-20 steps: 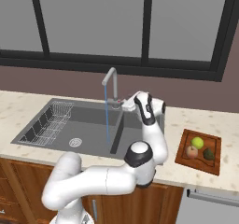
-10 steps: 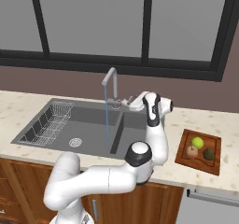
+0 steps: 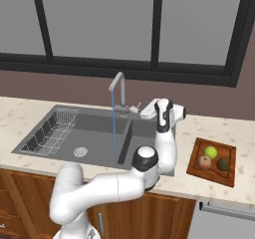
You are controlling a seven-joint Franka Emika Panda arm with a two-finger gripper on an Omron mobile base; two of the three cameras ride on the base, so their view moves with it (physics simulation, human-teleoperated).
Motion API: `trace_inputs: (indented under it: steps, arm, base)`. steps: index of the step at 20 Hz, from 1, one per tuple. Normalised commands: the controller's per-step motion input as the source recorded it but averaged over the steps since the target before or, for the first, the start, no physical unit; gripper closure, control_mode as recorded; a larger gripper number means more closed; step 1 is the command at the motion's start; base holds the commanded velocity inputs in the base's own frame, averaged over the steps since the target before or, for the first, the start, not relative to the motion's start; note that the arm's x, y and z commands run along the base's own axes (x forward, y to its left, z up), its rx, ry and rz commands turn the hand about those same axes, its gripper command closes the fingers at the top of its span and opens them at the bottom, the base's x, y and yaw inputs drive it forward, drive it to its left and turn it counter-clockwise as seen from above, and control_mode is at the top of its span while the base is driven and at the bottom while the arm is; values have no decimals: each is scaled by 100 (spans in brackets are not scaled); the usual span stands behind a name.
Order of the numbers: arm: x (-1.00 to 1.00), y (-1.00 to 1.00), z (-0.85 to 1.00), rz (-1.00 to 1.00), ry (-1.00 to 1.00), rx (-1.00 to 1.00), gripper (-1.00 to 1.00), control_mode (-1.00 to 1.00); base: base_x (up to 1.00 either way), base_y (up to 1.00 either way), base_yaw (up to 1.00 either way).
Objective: Pick the peach, pear, kiwi from the sink and place them on the cutting board to airdry. Then turn off the sink faucet.
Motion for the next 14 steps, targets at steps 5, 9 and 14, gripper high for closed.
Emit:
trace_inputs:
  steps: [5,9,14]
  arm:
    - [42,-7,-26,3,3,3,-100,-100]
    - [45,-5,-25,3,7,5,-100,-100]
    - [49,-3,-27,4,10,5,-100,-100]
  base:
    - [0,0,0]
    - [0,0,0]
    - [0,0,0]
